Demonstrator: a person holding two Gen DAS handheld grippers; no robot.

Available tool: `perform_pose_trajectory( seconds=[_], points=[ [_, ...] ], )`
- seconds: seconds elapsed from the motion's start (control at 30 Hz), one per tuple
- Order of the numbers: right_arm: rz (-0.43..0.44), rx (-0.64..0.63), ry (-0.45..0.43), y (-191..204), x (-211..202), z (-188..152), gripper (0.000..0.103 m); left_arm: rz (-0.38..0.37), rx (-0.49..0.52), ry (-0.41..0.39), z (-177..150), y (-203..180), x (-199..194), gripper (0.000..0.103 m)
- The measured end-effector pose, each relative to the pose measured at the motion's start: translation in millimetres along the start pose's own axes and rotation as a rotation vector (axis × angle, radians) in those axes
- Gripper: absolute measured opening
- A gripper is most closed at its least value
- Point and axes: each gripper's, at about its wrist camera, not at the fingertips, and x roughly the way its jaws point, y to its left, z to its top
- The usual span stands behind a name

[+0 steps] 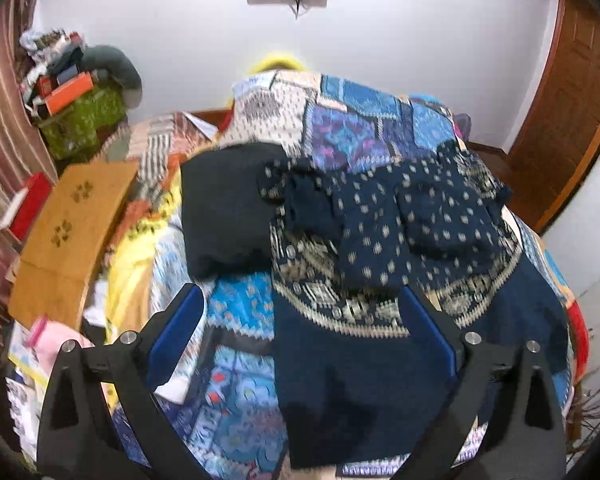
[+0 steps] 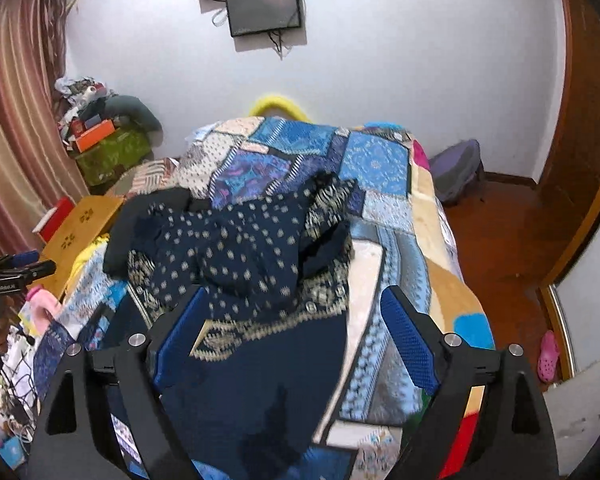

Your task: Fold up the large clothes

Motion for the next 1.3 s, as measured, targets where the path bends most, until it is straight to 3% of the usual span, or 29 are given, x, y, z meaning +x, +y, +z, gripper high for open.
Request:
perform_pose_trajectory(
  seconds=[0.37,0.53,0.63,0.7,0.8,0.83,0.9,0.93,0.97,1.03,1.1,1.23,1.3],
  points=[
    [-0.014,0.151,0.195,-25,31,-57,0.086,-0.108,-0.089,0.257,-63,25,81,0.098],
    [0.068,0.295,0.324,-37,56,-84,0.086,-0.156,-0.179,0.376,-94,39,125,0.098],
    [0.104,0.324,0.340,-35,61,-92,0.086,-0.225,-0.245,0.449,-112,45,146,0.098],
    [0.151,0.356,0.326,-35,64,-92,0.086,-0.320,-0.298,0.494,-121,48,159,0.098],
    [0.155,0.375,0.328,-39,76,-84,0.086,-0.374,-0.337,0.511,-125,48,170,0.097],
    [0.150,0.378,0.328,-41,81,-83,0.080,-0.390,-0.339,0.508,-124,46,171,0.097],
    [0.136,0.390,0.332,-42,87,-80,0.065,-0.446,-0.348,0.493,-122,42,169,0.090],
    [0.139,0.382,0.326,-42,88,-80,0.041,-0.480,-0.347,0.490,-122,39,168,0.087],
    [0.167,0.375,0.329,-40,90,-79,0.024,-0.499,-0.339,0.480,-121,35,164,0.085],
    [0.249,0.389,0.331,-40,93,-79,0.009,-0.512,-0.319,0.450,-118,29,156,0.078],
    [0.303,0.411,0.343,-39,95,-76,0.008,-0.506,-0.300,0.435,-111,23,149,0.065],
    [0.329,0.355,0.271,-26,82,-56,0.007,-0.493,-0.248,0.361,-90,9,129,0.010],
    [0.338,0.328,0.226,-19,74,-44,0.006,-0.518,-0.237,0.281,-72,3,109,0.010]
  ],
)
